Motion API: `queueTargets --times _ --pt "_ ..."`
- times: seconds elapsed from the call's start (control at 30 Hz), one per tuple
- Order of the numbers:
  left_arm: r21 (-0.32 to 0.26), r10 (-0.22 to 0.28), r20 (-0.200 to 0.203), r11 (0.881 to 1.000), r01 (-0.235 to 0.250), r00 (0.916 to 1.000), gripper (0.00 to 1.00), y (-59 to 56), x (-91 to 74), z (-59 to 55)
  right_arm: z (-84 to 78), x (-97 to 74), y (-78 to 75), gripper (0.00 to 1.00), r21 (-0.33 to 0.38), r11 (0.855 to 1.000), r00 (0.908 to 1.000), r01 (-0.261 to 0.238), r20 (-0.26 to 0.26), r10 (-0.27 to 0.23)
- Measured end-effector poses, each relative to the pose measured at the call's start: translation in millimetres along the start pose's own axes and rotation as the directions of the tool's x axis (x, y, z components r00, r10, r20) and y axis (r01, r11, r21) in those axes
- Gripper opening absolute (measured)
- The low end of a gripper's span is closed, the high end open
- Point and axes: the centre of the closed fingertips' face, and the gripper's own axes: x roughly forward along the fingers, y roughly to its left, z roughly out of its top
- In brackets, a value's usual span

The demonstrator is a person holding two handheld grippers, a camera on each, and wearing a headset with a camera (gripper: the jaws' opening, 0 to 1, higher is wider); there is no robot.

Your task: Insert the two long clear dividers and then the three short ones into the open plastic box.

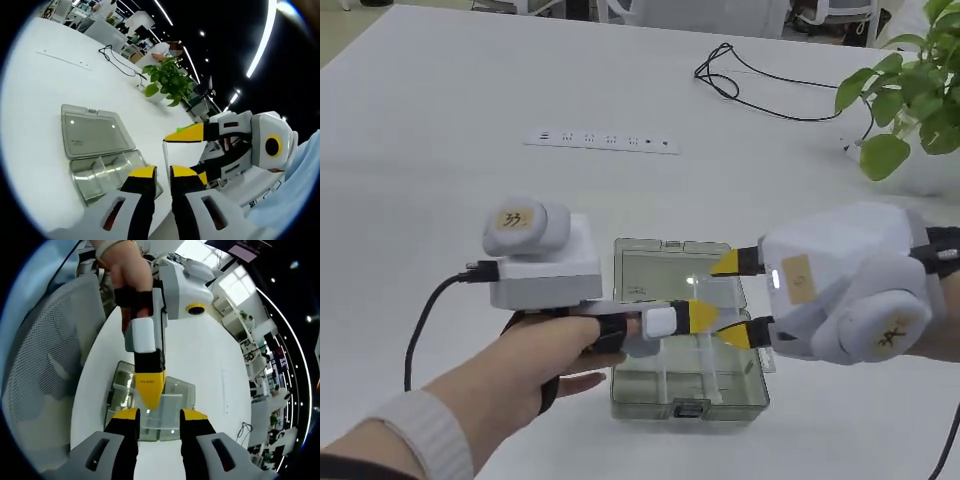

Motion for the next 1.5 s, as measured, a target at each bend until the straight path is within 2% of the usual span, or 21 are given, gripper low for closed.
queueTargets --times 0.13,0.17,0.5,0.53,0.57,0.63,0.83,0.87,0.9,0.93,0.97,1.0,1.07,1.13,1.2,1.23,1.33,1.4,1.43,1.47,1.5 --pt "-0.012 -0.016 0.012 1.000 0.016 0.9998 0.02 -3.4 0.0 1.0 0.9 -0.9 0.7 0.32 0.000 1.000 1.0000 0.002 0.002 -0.002" --pt "-0.020 -0.045 0.011 0.999 0.045 0.9989 0.00 -9.0 0.4 0.4 1.2 -0.9 1.0 0.32 0.000 1.000 1.0000 0.002 0.003 -0.002" --pt "-0.041 -0.049 0.016 0.998 0.050 0.9987 0.00 -10.0 -2.7 -0.6 3.4 -2.9 1.7 0.34 -0.042 0.999 0.9997 -0.007 0.023 0.008" --pt "-0.017 -0.052 0.013 0.999 0.052 0.9986 0.00 -10.3 -3.6 -0.7 5.5 -4.1 3.3 0.38 -0.005 1.000 0.9988 -0.026 0.042 0.026" --pt "-0.020 -0.055 0.014 0.998 0.055 0.9984 0.00 -11.2 -4.6 -0.3 10.0 -7.1 3.3 0.47 0.076 0.996 0.9962 -0.046 0.077 0.040" --pt "0.004 -0.060 0.004 0.998 0.060 0.9982 0.00 -11.7 -6.3 -0.5 13.1 -14.5 -5.2 0.54 0.140 0.989 0.9931 -0.048 0.113 0.032" --pt "0.143 -0.116 -0.074 0.982 0.126 0.9904 0.00 -19.4 -13.1 -10.3 9.7 -36.2 -29.6 0.50 0.318 0.942 0.9820 -0.105 0.183 0.048" --pt "0.151 -0.118 -0.080 0.980 0.129 0.9897 0.00 -19.8 -13.6 -11.1 9.0 -38.5 -31.3 0.50 0.341 0.933 0.9803 -0.119 0.190 0.056" --pt "0.170 -0.139 -0.078 0.974 0.150 0.9873 0.00 -23.5 -14.8 -10.8 4.4 -38.4 -32.2 0.50 0.379 0.913 0.9764 -0.154 0.200 0.082" --pt "0.171 -0.150 -0.078 0.972 0.161 0.9856 0.00 -23.7 -14.8 -10.2 5.7 -41.2 -34.8 0.49 0.390 0.906 0.9728 -0.167 0.215 0.087" --pt "0.191 -0.169 -0.074 0.965 0.180 0.9829 0.00 -26.2 -15.7 -9.0 6.2 -42.6 -36.0 0.48 0.395 0.902 0.9710 -0.175 0.221 0.092" --pt "0.210 -0.175 -0.076 0.960 0.187 0.9817 0.00 -26.8 -16.3 -8.4 5.6 -43.2 -35.8 0.47 0.412 0.887 0.9646 -0.208 0.237 0.116" --pt "0.272 -0.174 -0.112 0.942 0.199 0.9784 0.00 -26.1 -17.3 -12.3 6.4 -43.5 -36.3 0.42 0.429 0.873 0.9583 -0.235 0.252 0.134" --pt "0.326 -0.191 -0.121 0.919 0.221 0.9740 0.00 -31.6 -18.8 -13.1 12.7 -45.7 -30.4 0.38 0.436 0.853 0.9453 -0.287 0.273 0.178" --pt "0.351 -0.202 -0.124 0.907 0.233 0.9716 0.00 -35.3 -20.5 -12.3 19.6 -47.7 -21.3 0.35 0.422 0.838 0.9260 -0.347 0.296 0.235" --pt "0.390 -0.204 -0.128 0.890 0.238 0.9706 0.00 -35.6 -21.0 -11.7 21.5 -47.3 -19.1 0.33 0.416 0.834 0.9203 -0.363 0.301 0.250" --pt "0.431 -0.208 -0.141 0.867 0.250 0.9678 0.00 -37.4 -22.2 -12.5 22.5 -45.5 -10.8 0.27 0.405 0.824 0.9105 -0.396 0.290 0.295" --pt "0.489 -0.193 -0.164 0.836 0.249 0.9675 0.00 -34.9 -23.0 -14.7 23.5 -44.8 -5.2 0.25 0.394 0.819 0.9026 -0.418 0.283 0.324" --pt "0.496 -0.191 -0.167 0.831 0.250 0.9673 0.00 -35.1 -23.1 -15.4 23.7 -45.0 -2.2 0.24 0.388 0.813 0.8962 -0.433 0.281 0.343" --pt "0.518 -0.190 -0.175 0.816 0.255 0.9660 0.00 -35.3 -23.3 -16.7 24.1 -45.1 0.7 0.22 0.381 0.810 0.8912 -0.445 0.278 0.358" --pt "0.525 -0.196 -0.176 0.810 0.260 0.9648 0.00 -36.9 -23.5 -17.2 24.6 -44.5 1.6 0.20 0.380 0.809 0.8898 -0.448 0.277 0.363"
